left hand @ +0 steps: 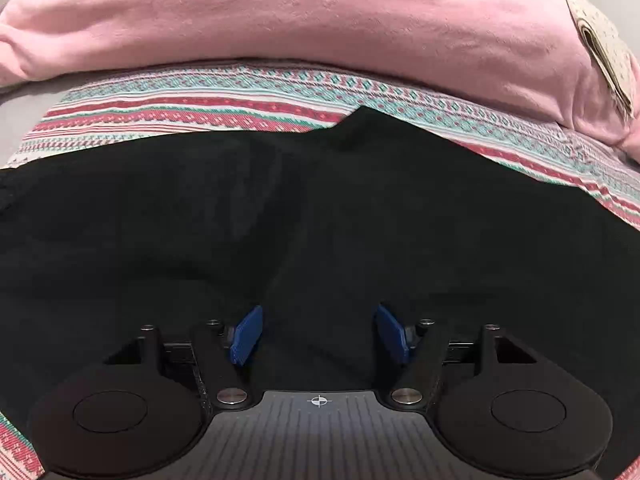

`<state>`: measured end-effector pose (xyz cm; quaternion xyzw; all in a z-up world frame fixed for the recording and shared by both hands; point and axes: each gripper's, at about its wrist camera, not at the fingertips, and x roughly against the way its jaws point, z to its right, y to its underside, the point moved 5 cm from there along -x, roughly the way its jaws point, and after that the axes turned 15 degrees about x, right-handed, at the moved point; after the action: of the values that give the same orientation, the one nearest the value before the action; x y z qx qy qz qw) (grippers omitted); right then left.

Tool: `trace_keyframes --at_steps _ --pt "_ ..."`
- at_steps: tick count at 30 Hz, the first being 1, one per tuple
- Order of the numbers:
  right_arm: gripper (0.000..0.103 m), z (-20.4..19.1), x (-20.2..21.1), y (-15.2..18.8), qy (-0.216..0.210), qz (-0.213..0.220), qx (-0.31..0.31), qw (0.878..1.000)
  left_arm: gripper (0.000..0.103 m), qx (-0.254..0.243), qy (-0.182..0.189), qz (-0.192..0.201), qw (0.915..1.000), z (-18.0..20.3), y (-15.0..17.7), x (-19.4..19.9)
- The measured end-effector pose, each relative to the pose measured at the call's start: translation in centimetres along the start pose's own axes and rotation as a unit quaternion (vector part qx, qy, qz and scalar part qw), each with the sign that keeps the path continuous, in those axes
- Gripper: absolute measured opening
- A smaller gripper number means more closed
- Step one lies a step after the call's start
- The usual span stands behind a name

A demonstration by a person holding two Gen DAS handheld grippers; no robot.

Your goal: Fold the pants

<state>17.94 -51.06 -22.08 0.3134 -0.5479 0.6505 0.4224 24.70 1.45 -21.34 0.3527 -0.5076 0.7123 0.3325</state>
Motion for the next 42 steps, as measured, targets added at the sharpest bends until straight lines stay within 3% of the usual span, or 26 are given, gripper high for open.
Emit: trace_keyframes --at_steps 2,5,6,9,13,17,20,23,25,29,34,37,39,41,42 --pt "0.049 1.7 0.6 1.4 0.004 -0.001 -0.021 1.000 0.065 -0.002 0.000 -0.001 1.0000 0.2 -0.2 0.2" --pt "0.046 3.0 1.9 2.9 0.086 -0.020 -0.011 0.996 0.066 0.002 -0.003 -0.002 1.0000 0.1 -0.2 0.4" --pt "0.046 3.5 2.6 3.2 0.094 -0.013 -0.023 0.995 0.066 0.008 -0.001 -0.006 0.9999 0.1 -0.3 0.3" --pt "0.047 5.7 5.9 3.9 0.029 0.064 -0.139 0.988 0.066 0.028 0.021 -0.014 0.9993 0.2 -0.6 0.7" --pt "0.057 6.7 9.0 5.2 -0.023 0.137 -0.247 0.959 0.068 0.018 0.020 0.001 0.9996 0.8 -0.5 1.5" --pt "0.060 7.0 8.8 7.4 -0.074 0.140 -0.308 0.938 0.069 0.025 0.032 -0.005 0.9991 0.7 -0.7 1.9" --pt "0.060 5.5 9.3 7.8 -0.092 0.151 -0.294 0.939 0.069 0.032 0.034 -0.010 0.9989 0.6 -0.9 1.6" --pt "0.057 5.7 9.3 7.6 -0.080 0.144 -0.299 0.940 0.069 0.037 0.036 -0.016 0.9985 0.7 -0.9 1.4" --pt "0.053 6.0 9.7 7.8 -0.087 0.145 -0.323 0.931 0.069 0.037 0.039 -0.020 0.9983 0.7 -0.7 1.3" --pt "0.050 5.5 9.9 8.0 -0.157 0.146 -0.352 0.911 0.069 0.034 0.033 -0.024 0.9986 0.6 -0.6 1.2" --pt "0.055 1.9 7.4 7.2 -0.149 0.052 -0.305 0.939 0.069 0.040 0.042 -0.036 0.9976 0.9 -0.3 1.0" --pt "0.066 0.0 6.2 6.5 -0.134 0.021 -0.281 0.950 0.074 0.025 0.043 -0.040 0.9979 1.2 0.2 0.8" --pt "0.073 -1.1 5.2 6.0 -0.130 0.007 -0.274 0.953 0.075 0.014 0.043 -0.039 0.9982 1.4 0.4 0.7" --pt "0.083 -2.0 4.2 5.4 -0.145 -0.004 -0.280 0.949 0.075 0.017 0.044 -0.037 0.9982 1.1 0.1 0.6" --pt "0.083 -2.4 3.9 5.1 -0.154 -0.003 -0.281 0.947 0.075 0.025 0.045 -0.038 0.9979 0.9 -0.1 0.7"
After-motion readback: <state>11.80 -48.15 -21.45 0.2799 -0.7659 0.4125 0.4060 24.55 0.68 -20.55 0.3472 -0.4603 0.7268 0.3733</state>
